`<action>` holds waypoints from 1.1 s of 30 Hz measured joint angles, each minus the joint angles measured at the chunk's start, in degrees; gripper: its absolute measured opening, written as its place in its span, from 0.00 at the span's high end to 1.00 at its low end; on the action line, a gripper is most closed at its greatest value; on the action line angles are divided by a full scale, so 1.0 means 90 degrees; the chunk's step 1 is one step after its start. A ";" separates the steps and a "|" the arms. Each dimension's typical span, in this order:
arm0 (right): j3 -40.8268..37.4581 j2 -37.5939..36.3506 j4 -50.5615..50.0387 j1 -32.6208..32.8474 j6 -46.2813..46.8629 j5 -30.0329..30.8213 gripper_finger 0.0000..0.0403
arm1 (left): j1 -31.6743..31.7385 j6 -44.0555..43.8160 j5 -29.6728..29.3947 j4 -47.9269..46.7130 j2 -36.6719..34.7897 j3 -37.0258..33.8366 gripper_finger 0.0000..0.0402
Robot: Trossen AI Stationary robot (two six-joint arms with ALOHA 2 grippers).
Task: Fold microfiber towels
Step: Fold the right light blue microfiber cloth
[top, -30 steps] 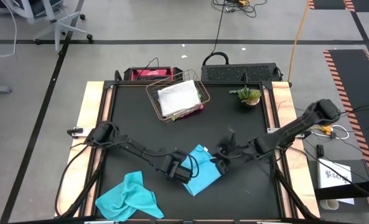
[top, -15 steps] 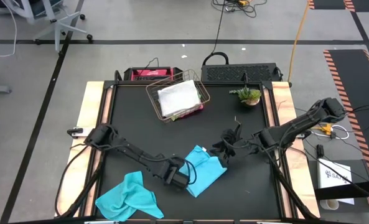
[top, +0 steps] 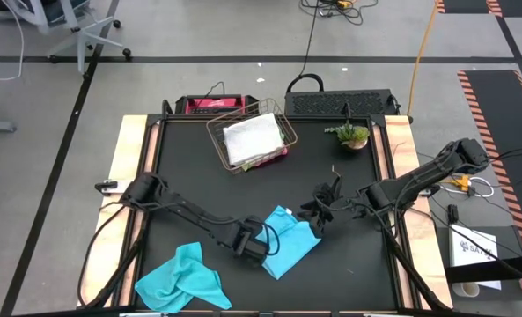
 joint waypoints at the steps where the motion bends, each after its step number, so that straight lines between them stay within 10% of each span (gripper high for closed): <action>1: 0.0000 0.0000 -0.0002 -0.0002 0.0002 0.0000 0.63 | 0.0018 0.0001 -0.0005 0.0105 -0.0016 -0.0100 0.90; 15: 0.0003 -0.0002 0.0000 -0.0002 0.0080 -0.0005 0.63 | 0.1058 0.1499 -0.1695 0.0619 -0.0006 -0.0503 0.90; 33: 0.0012 0.0000 -0.1585 -0.0066 0.0170 -0.0838 0.63 | 0.1756 0.2424 -0.1360 0.0372 -0.0723 -0.0524 0.90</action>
